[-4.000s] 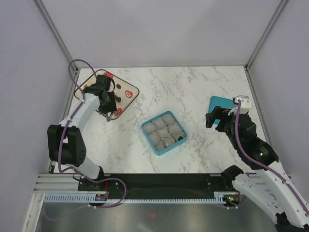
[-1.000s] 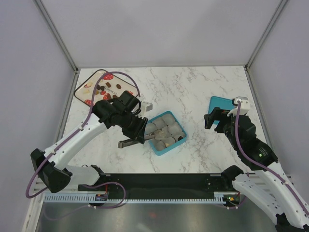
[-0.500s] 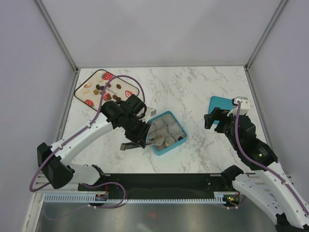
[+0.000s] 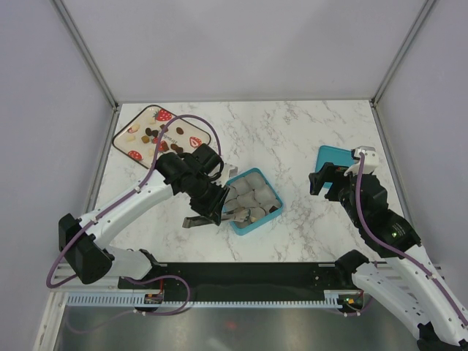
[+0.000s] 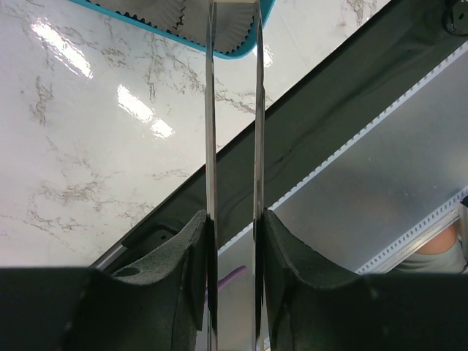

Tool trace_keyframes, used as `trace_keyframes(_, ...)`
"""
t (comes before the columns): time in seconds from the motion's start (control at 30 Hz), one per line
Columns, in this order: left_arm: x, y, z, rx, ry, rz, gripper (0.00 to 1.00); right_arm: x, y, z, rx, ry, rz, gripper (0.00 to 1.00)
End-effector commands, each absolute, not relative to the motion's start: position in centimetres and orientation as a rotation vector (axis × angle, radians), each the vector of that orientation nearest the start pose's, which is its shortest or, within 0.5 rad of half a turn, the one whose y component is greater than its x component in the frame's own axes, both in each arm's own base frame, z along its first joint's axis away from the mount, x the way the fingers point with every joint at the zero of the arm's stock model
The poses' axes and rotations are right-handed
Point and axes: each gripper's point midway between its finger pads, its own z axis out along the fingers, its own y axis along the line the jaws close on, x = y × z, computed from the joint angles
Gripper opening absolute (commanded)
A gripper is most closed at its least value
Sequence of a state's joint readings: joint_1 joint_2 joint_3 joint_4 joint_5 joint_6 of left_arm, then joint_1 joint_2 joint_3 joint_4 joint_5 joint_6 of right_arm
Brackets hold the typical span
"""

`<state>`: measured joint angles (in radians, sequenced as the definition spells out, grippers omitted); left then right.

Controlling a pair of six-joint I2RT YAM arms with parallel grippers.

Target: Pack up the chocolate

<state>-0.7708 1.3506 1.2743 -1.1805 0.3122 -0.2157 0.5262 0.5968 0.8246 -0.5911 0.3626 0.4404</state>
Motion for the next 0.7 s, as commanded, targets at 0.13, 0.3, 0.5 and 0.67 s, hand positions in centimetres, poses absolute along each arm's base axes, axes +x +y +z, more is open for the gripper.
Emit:
trace_keyframes(0.13,12.96,-21.42,17.24,0.883,2.837,-0.612,0.40,23.35,8.27,25.87,0.166,1.888,0.316,0.97)
trace_keyframes(0.3,12.97,-21.30,17.09,0.889,2.845,-0.599,0.42,23.36,8.31,25.97,0.167,1.886,0.319,0.97)
trace_keyframes(0.5,13.16,-21.28,17.34,0.887,2.839,-0.593,0.43,23.29,8.31,26.21,0.165,1.881,0.322,0.97)
trace_keyframes(0.67,13.66,-21.45,17.76,0.886,2.823,-0.578,0.46,23.26,8.22,26.25,0.169,1.879,0.322,0.97)
